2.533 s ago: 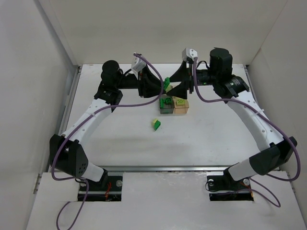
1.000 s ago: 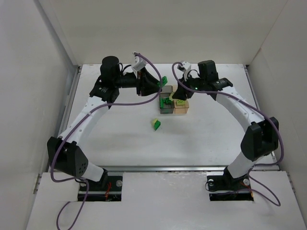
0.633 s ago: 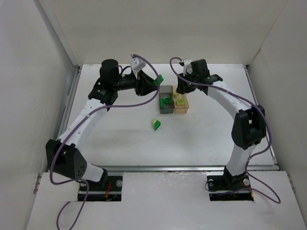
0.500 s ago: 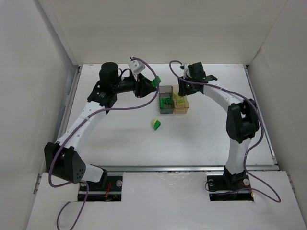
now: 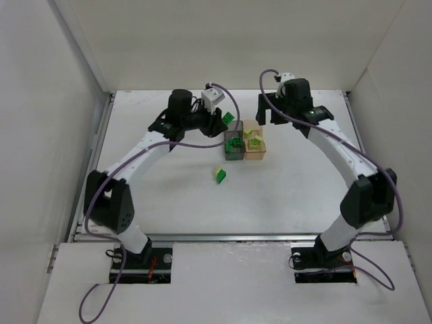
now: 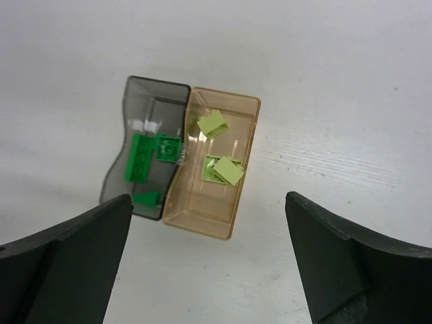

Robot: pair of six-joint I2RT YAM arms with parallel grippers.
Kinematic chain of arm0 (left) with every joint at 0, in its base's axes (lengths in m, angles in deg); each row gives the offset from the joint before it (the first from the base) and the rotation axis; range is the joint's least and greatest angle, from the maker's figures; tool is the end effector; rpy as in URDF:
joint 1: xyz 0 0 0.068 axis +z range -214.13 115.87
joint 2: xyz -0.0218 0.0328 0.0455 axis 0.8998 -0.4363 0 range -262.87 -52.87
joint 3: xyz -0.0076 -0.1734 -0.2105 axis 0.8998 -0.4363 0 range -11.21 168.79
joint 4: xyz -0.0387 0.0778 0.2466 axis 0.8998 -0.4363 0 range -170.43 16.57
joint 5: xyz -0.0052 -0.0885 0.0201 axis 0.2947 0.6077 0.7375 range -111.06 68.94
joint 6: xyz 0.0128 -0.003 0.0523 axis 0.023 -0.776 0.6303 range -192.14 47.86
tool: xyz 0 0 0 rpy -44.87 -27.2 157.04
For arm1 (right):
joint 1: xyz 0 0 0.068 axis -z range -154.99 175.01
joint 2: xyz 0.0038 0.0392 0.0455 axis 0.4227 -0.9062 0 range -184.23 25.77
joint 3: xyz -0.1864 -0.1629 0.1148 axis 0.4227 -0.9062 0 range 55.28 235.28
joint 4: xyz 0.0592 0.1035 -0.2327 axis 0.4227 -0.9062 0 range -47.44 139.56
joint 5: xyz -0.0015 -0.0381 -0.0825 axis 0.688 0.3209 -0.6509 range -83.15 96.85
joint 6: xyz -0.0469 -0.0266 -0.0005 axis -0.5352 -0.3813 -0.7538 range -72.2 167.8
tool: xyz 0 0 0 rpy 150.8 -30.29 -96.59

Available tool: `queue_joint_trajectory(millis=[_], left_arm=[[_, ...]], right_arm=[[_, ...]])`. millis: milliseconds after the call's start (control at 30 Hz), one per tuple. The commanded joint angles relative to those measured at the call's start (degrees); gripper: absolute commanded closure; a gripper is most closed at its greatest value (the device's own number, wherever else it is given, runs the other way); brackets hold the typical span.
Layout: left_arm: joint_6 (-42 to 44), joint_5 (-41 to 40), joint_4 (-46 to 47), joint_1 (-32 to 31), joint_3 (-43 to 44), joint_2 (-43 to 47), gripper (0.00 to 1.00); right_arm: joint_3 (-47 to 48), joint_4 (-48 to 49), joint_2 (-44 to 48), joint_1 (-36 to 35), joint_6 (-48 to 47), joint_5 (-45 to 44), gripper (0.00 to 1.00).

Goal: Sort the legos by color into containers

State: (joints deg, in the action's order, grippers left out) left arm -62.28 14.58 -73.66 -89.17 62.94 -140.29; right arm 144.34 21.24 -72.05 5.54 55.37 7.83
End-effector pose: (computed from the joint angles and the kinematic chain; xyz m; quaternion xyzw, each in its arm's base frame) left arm 0.3177 -0.1714 0.3554 0.4050 0.6564 -0.3160 0.5525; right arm 0.3719 0.1320 0.3310 -0.0965 0.8900 0.1116 0.4314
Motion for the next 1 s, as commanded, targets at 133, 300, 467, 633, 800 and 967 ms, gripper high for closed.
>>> queue_joint_trajectory(millis=[133,300,467,633,800,967], left_arm=[[-5.6,-6.1,2.4,-1.3,7.2,-16.1,1.0],[-7.3,-7.2,6.1,-2.6,10.4,-21.9,0.71],[-7.8,-4.5,4.0,-3.3,14.3,-25.4,0.27],[-7.1,-4.4,2.5,-3.8,12.6,-22.5,0.0],[0.5,-5.0,0.4,-1.1,6.4,-8.4,0.01],[7.9,-11.4,1.0,6.7,-12.5,10.3,0.01]], right_arm=[[-9.8,1.8,14.0,0.5,2.3,-4.3,0.0],[-15.0,1.8,19.3,0.5,3.7,-6.2,0.0],[-16.0,0.6,22.5,0.5,3.6,-6.2,0.0],[-17.1,0.6,23.7,0.5,0.8,-6.8,0.0],[-23.5,6.3,26.9,-7.1,-10.0,-2.1,0.0],[-27.1,12.3,23.5,-15.7,-11.5,5.5,0.0]])
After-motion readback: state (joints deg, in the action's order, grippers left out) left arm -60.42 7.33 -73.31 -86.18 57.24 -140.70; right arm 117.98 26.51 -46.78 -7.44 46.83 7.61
